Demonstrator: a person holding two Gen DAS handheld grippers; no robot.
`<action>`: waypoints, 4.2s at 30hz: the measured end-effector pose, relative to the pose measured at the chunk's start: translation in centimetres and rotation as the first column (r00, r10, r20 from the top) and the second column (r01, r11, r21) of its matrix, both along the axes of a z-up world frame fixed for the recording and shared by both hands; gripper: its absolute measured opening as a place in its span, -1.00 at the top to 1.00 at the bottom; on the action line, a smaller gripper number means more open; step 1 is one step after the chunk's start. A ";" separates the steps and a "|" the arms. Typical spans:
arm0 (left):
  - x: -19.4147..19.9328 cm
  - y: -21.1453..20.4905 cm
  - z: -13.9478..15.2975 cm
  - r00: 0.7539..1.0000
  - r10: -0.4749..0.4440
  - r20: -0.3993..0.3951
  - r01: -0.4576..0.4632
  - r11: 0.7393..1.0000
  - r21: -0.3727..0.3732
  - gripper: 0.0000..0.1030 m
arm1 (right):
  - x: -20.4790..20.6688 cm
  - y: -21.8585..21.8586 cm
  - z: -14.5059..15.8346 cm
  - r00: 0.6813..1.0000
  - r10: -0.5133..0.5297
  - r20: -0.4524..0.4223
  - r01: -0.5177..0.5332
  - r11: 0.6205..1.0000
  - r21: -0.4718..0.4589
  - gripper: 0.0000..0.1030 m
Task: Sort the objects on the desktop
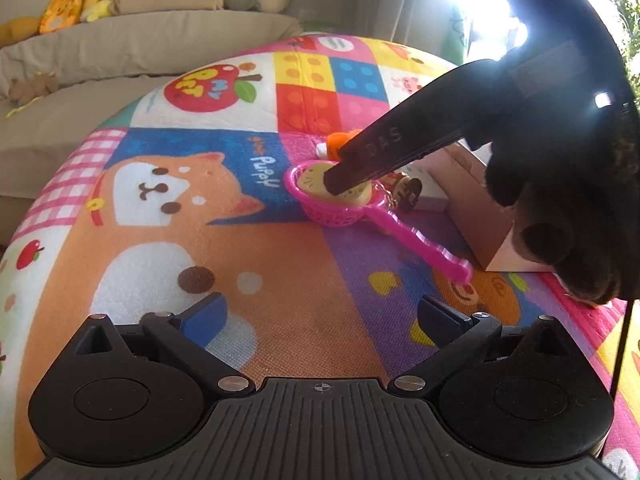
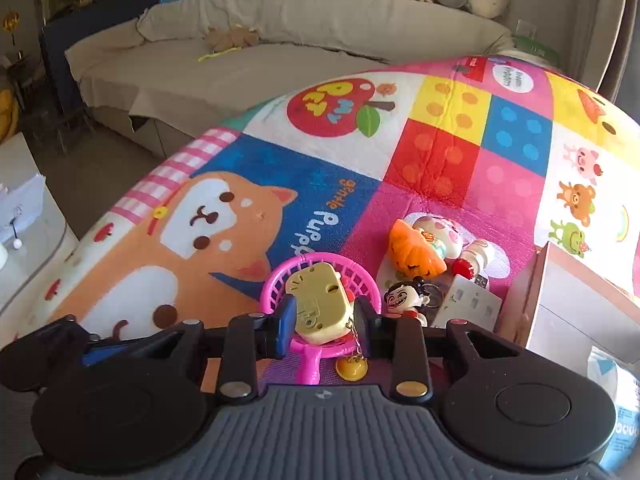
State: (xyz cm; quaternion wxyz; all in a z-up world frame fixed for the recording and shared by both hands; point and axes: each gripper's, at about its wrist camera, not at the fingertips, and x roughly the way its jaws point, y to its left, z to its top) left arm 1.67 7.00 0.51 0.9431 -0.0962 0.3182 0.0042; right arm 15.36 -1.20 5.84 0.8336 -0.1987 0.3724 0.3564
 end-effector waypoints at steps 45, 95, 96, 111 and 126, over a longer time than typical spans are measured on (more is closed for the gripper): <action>11.4 1.5 2.4 0.997 -0.060 -0.052 0.049 0.978 -0.202 -1.00 | -10.9 -24.7 2.2 0.747 -0.609 0.268 0.524 0.786 0.328 -0.75; 4.8 -7.9 3.7 0.907 -0.419 0.043 0.408 0.899 0.163 -1.00 | -9.7 -25.6 -4.3 0.795 -0.588 0.152 0.541 0.799 0.261 -0.96; 4.3 -8.5 3.7 0.878 -0.478 0.039 0.467 0.871 0.152 -1.00 | -9.8 -25.6 -4.3 0.794 -0.589 0.154 0.541 0.799 0.263 -0.96; 8.9 -3.0 2.7 0.975 -0.224 0.005 0.223 0.967 -0.120 -1.00 | -9.7 -26.2 -4.2 0.787 -0.603 0.131 0.551 0.782 0.293 -1.00; 10.7 -1.6 1.3 0.986 -0.140 -0.088 0.107 0.946 -0.305 -0.70 | -9.5 -26.5 -4.3 0.787 -0.607 0.107 0.557 0.774 0.301 -1.00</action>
